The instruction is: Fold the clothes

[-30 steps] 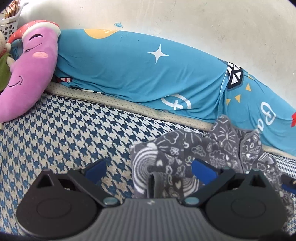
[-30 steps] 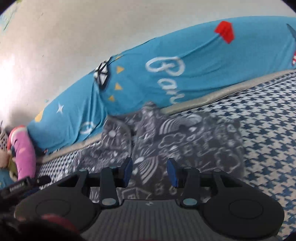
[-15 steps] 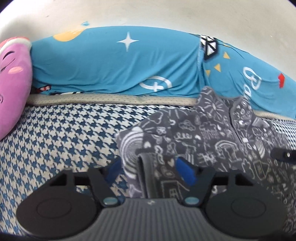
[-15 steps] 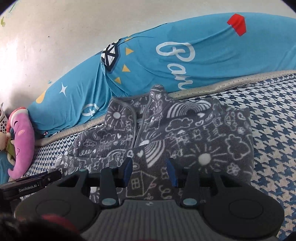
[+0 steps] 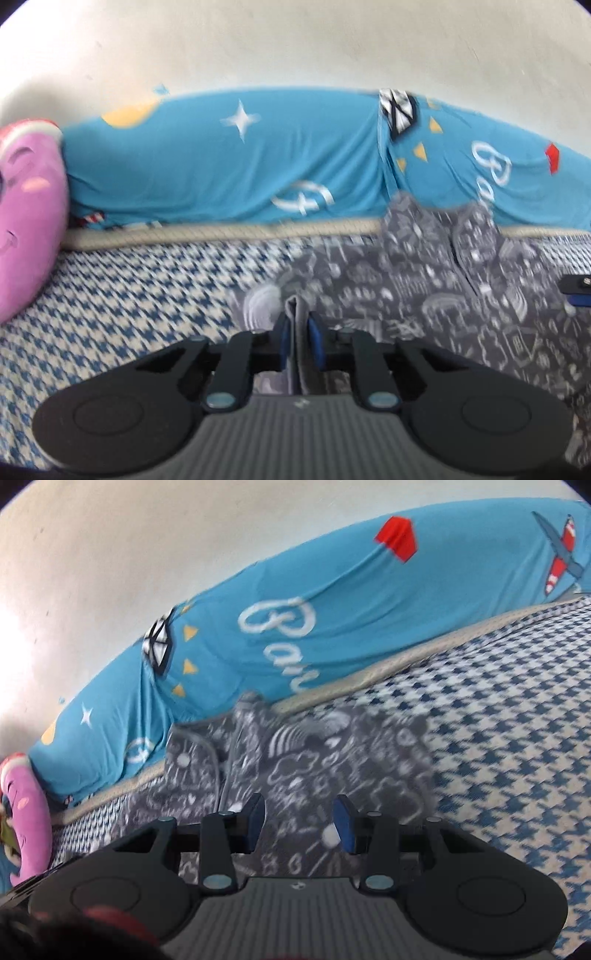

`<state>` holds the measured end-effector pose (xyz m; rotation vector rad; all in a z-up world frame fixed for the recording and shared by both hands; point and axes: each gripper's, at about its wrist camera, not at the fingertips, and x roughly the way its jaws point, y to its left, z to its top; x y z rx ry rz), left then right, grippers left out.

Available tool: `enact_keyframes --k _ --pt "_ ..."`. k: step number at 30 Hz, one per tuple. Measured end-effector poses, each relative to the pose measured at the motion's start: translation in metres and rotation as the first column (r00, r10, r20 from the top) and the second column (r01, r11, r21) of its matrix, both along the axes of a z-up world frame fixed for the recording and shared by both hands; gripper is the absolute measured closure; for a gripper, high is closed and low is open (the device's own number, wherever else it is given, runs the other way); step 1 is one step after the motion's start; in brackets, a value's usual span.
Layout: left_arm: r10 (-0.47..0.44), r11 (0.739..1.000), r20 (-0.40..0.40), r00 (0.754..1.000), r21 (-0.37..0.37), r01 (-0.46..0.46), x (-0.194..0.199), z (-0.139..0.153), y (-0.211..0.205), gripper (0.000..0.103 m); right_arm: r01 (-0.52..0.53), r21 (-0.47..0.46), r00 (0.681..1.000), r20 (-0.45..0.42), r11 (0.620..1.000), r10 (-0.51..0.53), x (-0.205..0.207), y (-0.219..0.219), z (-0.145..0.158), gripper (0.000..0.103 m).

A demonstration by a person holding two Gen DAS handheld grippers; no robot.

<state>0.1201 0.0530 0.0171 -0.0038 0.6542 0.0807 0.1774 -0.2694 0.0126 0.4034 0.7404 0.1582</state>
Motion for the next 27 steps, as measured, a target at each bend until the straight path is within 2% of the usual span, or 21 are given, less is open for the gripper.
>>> enact_keyframes --k 4,10,15,21,25,27 --pt "0.031 0.999 0.055 0.998 -0.014 -0.03 -0.003 0.014 0.001 0.091 0.079 -0.01 0.997 0.012 0.997 -0.079 0.0 -0.02 0.004 0.062" --pt "0.055 0.998 0.056 0.997 -0.001 -0.055 -0.005 0.016 0.004 0.091 0.139 -0.021 0.99 -0.023 0.99 -0.139 0.004 -0.035 0.001 0.062" --pt "0.113 0.993 0.134 0.984 0.029 -0.118 -0.008 0.027 0.008 0.091 0.178 -0.02 0.983 -0.039 0.984 -0.179 0.005 -0.042 -0.003 0.062" --pt "0.18 0.982 0.048 0.982 0.04 -0.182 0.001 0.014 0.017 0.09 0.191 -0.021 0.979 -0.063 0.981 -0.192 0.008 -0.044 -0.009 0.062" --pt "0.225 0.973 -0.009 0.974 0.05 -0.224 0.007 0.005 0.023 0.086 0.188 0.014 0.979 -0.089 0.982 -0.186 0.011 -0.046 -0.015 0.061" --pt "0.238 0.971 -0.013 0.971 0.044 -0.237 0.007 0.005 0.025 0.077 0.173 0.036 0.98 -0.108 0.984 -0.168 0.013 -0.046 -0.019 0.06"
